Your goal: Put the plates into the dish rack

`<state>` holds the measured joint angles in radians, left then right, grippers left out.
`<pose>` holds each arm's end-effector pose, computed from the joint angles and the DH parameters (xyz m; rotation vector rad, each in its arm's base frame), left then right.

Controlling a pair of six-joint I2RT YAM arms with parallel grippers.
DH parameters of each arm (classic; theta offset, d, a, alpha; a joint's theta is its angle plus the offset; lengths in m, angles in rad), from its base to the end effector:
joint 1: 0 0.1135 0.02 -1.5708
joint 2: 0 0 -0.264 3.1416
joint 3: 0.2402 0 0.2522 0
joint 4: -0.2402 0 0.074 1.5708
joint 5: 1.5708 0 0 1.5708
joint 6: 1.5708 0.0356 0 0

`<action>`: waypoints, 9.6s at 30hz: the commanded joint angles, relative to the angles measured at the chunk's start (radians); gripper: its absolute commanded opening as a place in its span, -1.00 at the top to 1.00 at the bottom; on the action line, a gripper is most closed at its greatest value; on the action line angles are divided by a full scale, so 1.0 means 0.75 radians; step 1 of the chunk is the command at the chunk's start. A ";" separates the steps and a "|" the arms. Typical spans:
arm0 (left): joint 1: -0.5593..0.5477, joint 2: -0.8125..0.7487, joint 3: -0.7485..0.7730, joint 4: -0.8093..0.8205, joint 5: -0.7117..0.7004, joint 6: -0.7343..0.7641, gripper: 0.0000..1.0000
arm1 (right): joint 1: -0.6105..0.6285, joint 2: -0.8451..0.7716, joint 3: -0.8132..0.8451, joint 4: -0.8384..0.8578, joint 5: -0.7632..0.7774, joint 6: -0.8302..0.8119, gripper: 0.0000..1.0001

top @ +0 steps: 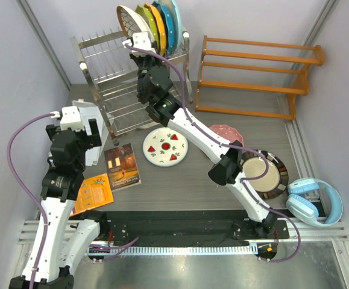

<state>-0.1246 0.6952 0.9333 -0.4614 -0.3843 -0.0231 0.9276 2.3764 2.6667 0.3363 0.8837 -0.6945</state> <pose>0.1460 -0.0048 0.3750 -0.1840 1.7742 0.2382 0.3256 0.3885 0.4806 -0.0760 1.1899 -0.2117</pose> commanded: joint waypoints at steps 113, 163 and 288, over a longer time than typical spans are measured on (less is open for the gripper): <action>-0.016 0.693 -0.105 1.082 0.721 -0.346 -0.04 | -0.147 -0.076 -0.013 0.034 -0.166 0.120 0.98; -0.016 0.640 -0.091 0.983 0.780 -0.339 -0.38 | -0.134 0.059 0.005 0.243 -0.172 0.081 0.45; -0.447 0.826 -0.473 0.582 1.028 -0.722 -0.54 | -0.734 -1.107 -2.373 -1.003 -2.092 1.096 0.07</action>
<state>-0.4469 1.2663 0.5587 -0.1333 0.4290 -0.5411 0.3794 1.5291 0.8860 -0.4374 -0.5583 0.1066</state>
